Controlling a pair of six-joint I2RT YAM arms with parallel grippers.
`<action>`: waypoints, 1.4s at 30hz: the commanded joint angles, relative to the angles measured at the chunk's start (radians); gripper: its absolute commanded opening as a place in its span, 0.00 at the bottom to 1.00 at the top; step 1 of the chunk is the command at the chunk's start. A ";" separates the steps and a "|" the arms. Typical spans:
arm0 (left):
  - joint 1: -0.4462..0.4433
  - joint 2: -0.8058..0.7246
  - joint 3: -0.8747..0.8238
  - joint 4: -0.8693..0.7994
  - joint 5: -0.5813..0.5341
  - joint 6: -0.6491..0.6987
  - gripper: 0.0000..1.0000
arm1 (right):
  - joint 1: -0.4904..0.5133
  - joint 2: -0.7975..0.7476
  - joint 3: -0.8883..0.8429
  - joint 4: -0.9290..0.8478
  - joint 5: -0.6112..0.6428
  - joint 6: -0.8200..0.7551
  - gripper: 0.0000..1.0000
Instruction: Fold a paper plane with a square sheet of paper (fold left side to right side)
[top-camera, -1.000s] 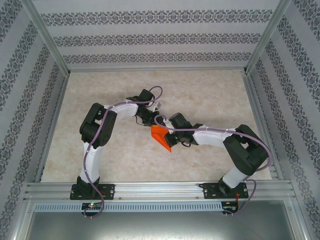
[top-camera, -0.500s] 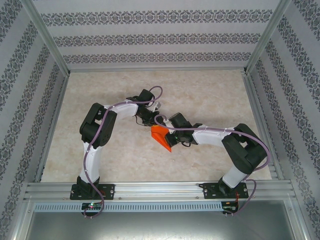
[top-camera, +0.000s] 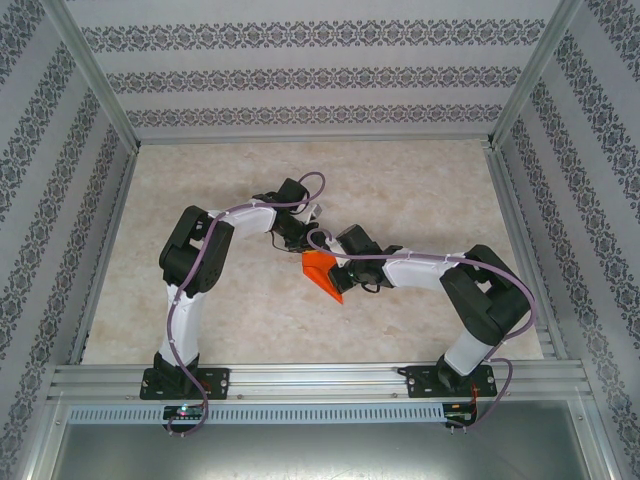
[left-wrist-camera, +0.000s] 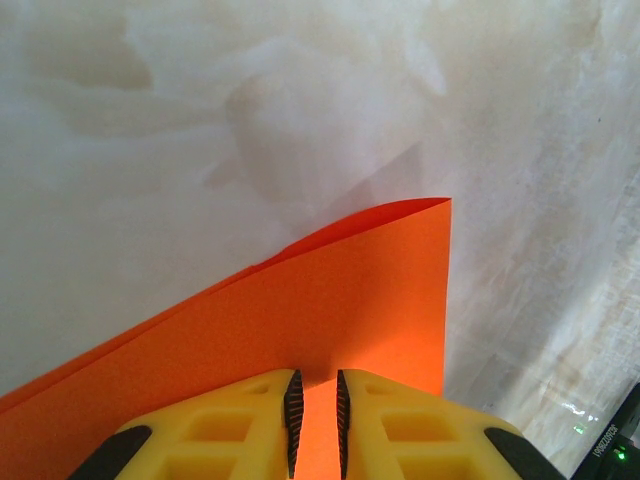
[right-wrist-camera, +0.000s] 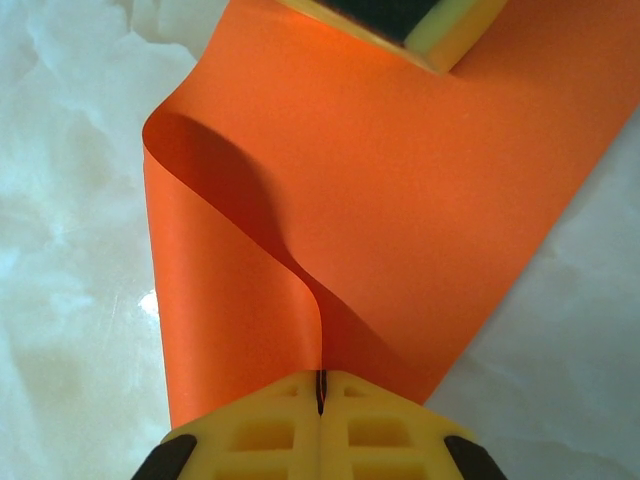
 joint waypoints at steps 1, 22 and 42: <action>-0.022 0.049 -0.009 -0.075 -0.062 0.023 0.22 | -0.009 0.011 0.016 -0.015 -0.007 0.010 0.00; -0.001 0.010 0.131 -0.165 -0.065 0.058 0.36 | 0.000 0.035 0.005 -0.078 -0.007 -0.014 0.00; -0.002 -0.387 -0.413 0.303 0.071 -0.111 0.17 | 0.005 0.039 0.008 -0.082 -0.013 -0.023 0.00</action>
